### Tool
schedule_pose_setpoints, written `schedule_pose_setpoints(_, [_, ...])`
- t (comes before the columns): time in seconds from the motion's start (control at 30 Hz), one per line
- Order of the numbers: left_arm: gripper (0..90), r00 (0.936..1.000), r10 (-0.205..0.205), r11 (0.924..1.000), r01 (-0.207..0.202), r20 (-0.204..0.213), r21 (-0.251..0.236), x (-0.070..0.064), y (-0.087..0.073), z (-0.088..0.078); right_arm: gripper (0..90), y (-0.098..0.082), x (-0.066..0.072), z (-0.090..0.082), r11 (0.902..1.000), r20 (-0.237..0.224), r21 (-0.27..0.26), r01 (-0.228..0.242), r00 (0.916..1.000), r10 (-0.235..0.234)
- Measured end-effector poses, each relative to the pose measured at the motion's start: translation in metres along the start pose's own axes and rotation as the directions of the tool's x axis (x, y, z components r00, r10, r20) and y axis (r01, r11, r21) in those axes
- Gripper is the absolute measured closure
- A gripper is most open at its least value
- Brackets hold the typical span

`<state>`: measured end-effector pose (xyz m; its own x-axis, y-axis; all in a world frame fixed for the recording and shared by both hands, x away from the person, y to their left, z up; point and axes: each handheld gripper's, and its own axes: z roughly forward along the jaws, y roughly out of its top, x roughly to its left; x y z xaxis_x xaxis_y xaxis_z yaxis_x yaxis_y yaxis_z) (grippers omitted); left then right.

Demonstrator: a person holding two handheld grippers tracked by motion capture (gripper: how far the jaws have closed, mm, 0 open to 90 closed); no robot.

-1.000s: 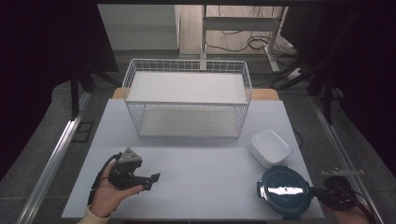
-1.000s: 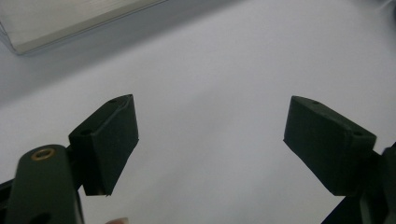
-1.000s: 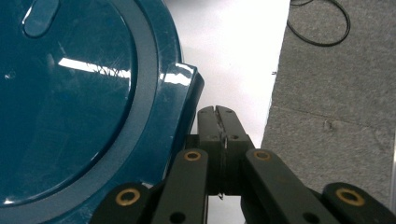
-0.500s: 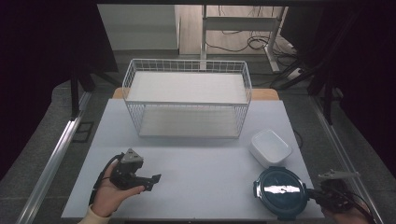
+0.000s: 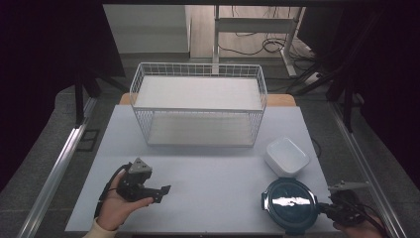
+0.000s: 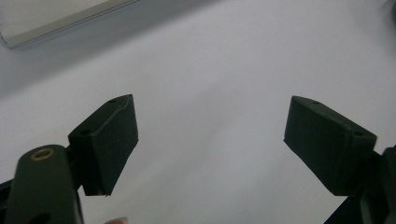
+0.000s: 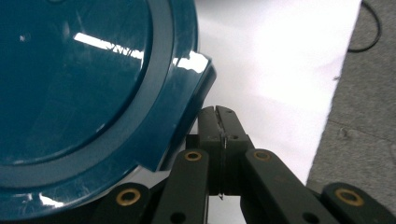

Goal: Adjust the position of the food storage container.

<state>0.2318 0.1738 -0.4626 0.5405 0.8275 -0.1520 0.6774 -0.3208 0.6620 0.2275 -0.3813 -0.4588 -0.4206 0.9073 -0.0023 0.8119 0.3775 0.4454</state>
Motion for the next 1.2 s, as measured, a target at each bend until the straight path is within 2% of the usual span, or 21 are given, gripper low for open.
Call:
schedule_pose_setpoints(0.2, [17.3, 1.0, 0.003, 1.0, -0.003, 0.001, 0.004, 0.0, 0.0, 0.001, 89.5, -0.005, 0.002, 0.0, 0.9996, -0.023, 0.024, -0.018, 0.9996, 0.018])
schedule_pose_setpoints(0.33, [17.2, 1.0, 0.005, 1.0, -0.005, 0.002, 0.005, -0.001, 0.0, 0.001, 89.5, -0.006, 0.005, 0.0, 0.9995, -0.037, 0.031, -0.01, 0.9993, 0.011])
schedule_pose_setpoints(0.43, [17.3, 1.0, 0.009, 0.9999, -0.009, 0.002, 0.008, -0.002, 0.0, 0.002, 89.5, -0.003, 0.013, 0.0, 0.9995, -0.05, 0.032, 0.0, 0.9988, 0.002])
schedule_pose_setpoints(0.53, [17.3, 0.9999, 0.011, 0.9999, -0.011, 0.004, 0.012, -0.003, 0.0, 0.003, 89.5, 0.0, 0.019, 0.002, 0.9992, -0.049, 0.04, 0.005, 0.9988, -0.003])
schedule_pose_setpoints(0.6, [17.3, 0.9999, 0.01, 0.9999, -0.01, 0.001, 0.01, -0.002, 0.0, 0.004, 89.5, 0.005, 0.028, 0.006, 0.9985, -0.046, 0.049, 0.026, 0.9987, -0.024])
schedule_pose_setpoints(0.7, [17.3, 1.0, 0.01, 0.9999, -0.01, 0.0, 0.007, -0.002, 0.0, 0.003, 89.5, 0.009, 0.035, 0.009, 0.9982, -0.054, 0.053, 0.029, 0.9982, -0.026])
schedule_pose_setpoints(1.2, [17.3, 0.9998, 0.018, 0.9995, -0.018, 0.004, 0.025, -0.003, -0.001, 0.007, 89.5, 0.018, 0.052, 0.016, 0.9985, -0.051, 0.055, 0.003, 0.9987, 0.0])
